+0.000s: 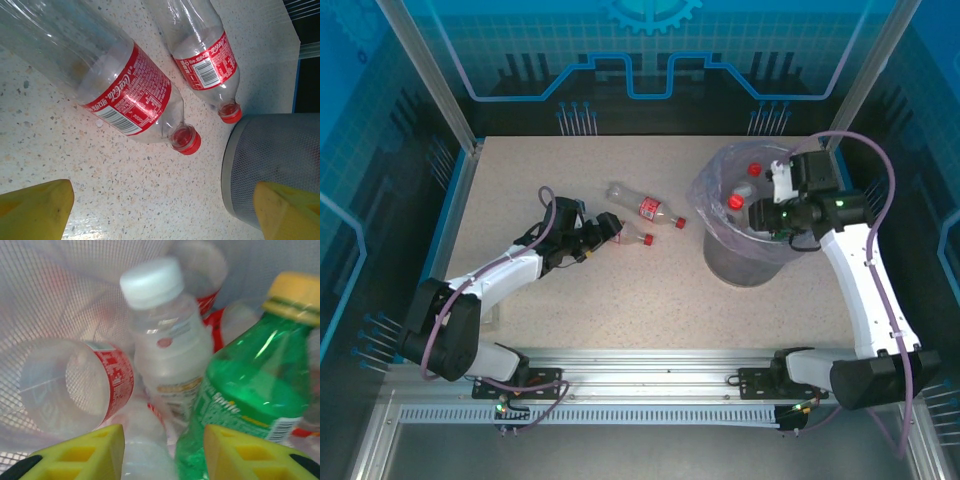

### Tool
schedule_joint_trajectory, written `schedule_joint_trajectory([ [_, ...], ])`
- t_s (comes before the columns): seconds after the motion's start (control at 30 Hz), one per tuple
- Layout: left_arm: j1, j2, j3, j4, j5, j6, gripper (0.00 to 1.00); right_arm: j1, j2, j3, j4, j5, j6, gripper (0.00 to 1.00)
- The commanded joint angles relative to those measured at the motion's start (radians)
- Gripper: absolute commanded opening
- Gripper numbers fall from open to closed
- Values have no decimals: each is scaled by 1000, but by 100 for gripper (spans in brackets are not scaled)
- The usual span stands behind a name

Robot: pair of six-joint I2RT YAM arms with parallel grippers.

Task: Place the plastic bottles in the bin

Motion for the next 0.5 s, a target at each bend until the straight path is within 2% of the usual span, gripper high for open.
schedule_joint_trajectory([
  [0.0, 16, 10, 9, 13, -20, -17, 93, 32, -26, -62, 18, -23, 52, 46],
  [0.17, 20, 17, 22, 4, -32, -16, 93, 32, -28, 20, 2, -8, 40, 47],
  [0.33, 20, 28, 22, 11, -54, -24, 93, 23, -28, 142, -33, 36, 10, 54],
  [0.47, 21, 51, 30, 13, -83, -33, 94, 9, -48, 175, -32, 26, 5, 60],
])
